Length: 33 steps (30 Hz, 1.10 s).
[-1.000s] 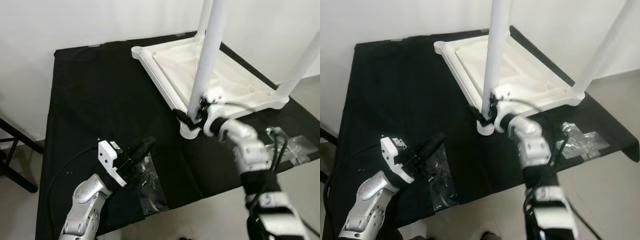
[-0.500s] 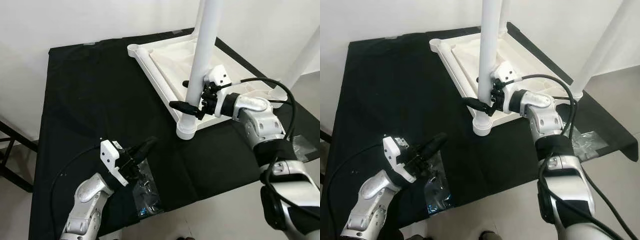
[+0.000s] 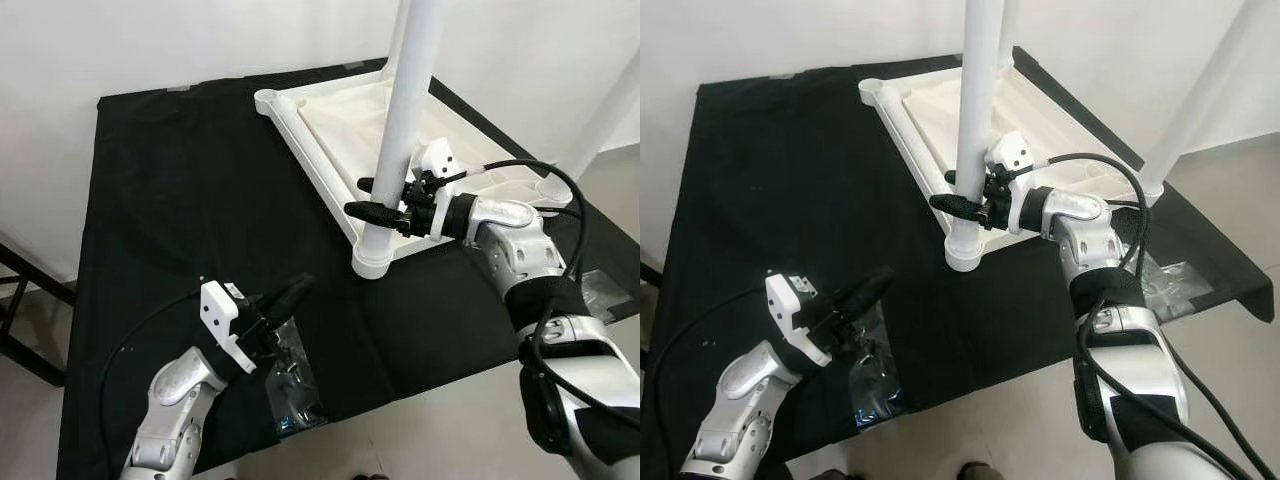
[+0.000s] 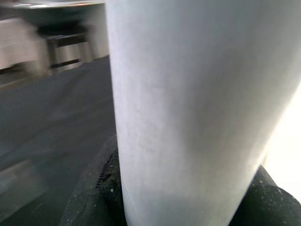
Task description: Building children table
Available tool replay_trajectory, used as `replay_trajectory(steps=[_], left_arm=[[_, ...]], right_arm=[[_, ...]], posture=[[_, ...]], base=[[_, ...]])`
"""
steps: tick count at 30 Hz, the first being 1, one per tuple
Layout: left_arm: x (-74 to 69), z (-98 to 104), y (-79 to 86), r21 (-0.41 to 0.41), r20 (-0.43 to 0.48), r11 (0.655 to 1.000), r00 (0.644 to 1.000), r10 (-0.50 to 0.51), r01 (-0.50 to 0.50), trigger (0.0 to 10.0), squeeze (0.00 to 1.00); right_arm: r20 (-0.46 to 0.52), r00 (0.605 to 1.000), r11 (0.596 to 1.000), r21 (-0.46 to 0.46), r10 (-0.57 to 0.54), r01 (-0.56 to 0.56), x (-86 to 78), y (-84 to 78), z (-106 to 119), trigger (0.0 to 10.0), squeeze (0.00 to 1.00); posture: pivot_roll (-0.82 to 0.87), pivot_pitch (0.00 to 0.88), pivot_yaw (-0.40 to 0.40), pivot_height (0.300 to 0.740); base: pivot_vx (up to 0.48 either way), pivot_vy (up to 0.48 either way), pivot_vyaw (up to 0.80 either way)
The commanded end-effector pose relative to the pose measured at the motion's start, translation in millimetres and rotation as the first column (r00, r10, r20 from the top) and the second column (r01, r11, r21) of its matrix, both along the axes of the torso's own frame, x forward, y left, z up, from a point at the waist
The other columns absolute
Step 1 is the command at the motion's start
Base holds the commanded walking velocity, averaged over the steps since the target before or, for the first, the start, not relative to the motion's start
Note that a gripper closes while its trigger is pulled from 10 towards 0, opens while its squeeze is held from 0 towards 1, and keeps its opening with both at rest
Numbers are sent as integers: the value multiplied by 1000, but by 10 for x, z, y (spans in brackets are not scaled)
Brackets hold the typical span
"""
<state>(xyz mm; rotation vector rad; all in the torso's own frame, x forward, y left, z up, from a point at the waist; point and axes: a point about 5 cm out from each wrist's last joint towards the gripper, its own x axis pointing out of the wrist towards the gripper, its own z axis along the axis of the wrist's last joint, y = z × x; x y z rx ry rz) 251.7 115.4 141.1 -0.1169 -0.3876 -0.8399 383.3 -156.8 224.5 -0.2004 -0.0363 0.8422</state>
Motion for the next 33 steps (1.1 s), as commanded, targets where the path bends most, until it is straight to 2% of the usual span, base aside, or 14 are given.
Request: replay_trajectory(steps=[1, 3, 5, 6, 7, 15, 16, 17, 18, 19, 24, 25, 26, 33], left_arm=[[-28, -33, 29, -1, -10, 1000, 1000, 6, -6, 10000, 0], [-30, -31, 32, -2, -10, 1000, 1000, 7, -7, 10000, 0], [-27, -21, 44, -5, -10, 1000, 1000, 9, -9, 10000, 0], [-27, -21, 44, -5, -10, 1000, 1000, 9, -9, 10000, 0], [-20, -20, 49, -5, -10, 1000, 1000, 9, -9, 10000, 0], [5, -23, 45, -3, -14, 1000, 1000, 1, -1, 10000, 0], [8, -22, 48, -4, -14, 1000, 1000, 3, -3, 10000, 0], [10, -22, 51, -3, -15, 1000, 1000, 4, -4, 10000, 0], [10, -22, 51, -3, -15, 1000, 1000, 4, -4, 10000, 0], [10, -23, 52, -2, -16, 1000, 1000, 4, -4, 10000, 0], [6, -25, 46, -2, -20, 1000, 1000, -5, 5, 10000, 0], [6, -23, 41, -3, -21, 1000, 1000, -8, 8, 10000, 0], [6, -23, 36, -4, -22, 1000, 1000, -10, 10, 10000, 0], [7, -25, 16, -9, -24, 1000, 1000, -14, 13, 10000, 0]], right_arm=[[-107, 978, 983, -52, -179, 174, -6, -77, -324, 0, 0], [-129, 962, 971, -53, -239, 234, -23, -62, -404, 0, 0], [-206, 820, 836, 12, -534, 548, -276, 106, -760, 0, 0], [-206, 820, 836, 12, -534, 548, -276, 106, -760, 0, 0], [-232, 774, 793, 20, -589, 609, -410, 178, -860, 0, 0], [-161, 790, 796, 36, -592, 604, -244, 265, -671, 0, 0], [-144, 799, 804, 33, -583, 593, -217, 286, -624, 10000, 0], [-135, 813, 816, 48, -567, 577, -200, 302, -556, 10000, 839], [-135, 813, 816, 48, -567, 577, -200, 302, -556, 10000, 839], [-132, 825, 827, 59, -549, 560, -188, 311, -503, 10000, 1000], [-66, 896, 883, 155, -439, 444, -156, 332, -247, 10000, 918], [-21, 938, 922, 180, -345, 343, -167, 359, -156, 10000, 639], [19, 975, 960, 176, -223, 216, -191, 376, -99, 10000, 0], [32, 995, 995, 17, 98, -98, -193, 261, -145, 10000, 0]], posture=[[8, 143, -44, 740], [8, 143, -44, 740], [5, 153, -36, 740], [5, 153, -36, 740], [-2, 152, -18, 740], [1, 139, -30, 740], [3, 140, -31, 740], [14, 137, -31, 740], [14, 137, -31, 740], [14, 137, -30, 740], [7, 137, -26, 740], [8, 137, -27, 740], [6, 138, -26, 740], [12, 136, -32, 740]], base=[[0, 0, 0], [0, 0, 0], [0, 0, 0], [0, 0, 0], [0, 0, 0], [0, 0, 0], [0, 0, 0], [0, 0, 0], [0, 0, 0], [0, 0, 0], [0, 0, 0], [0, 0, 0], [0, 0, 0], [0, 0, 0]])
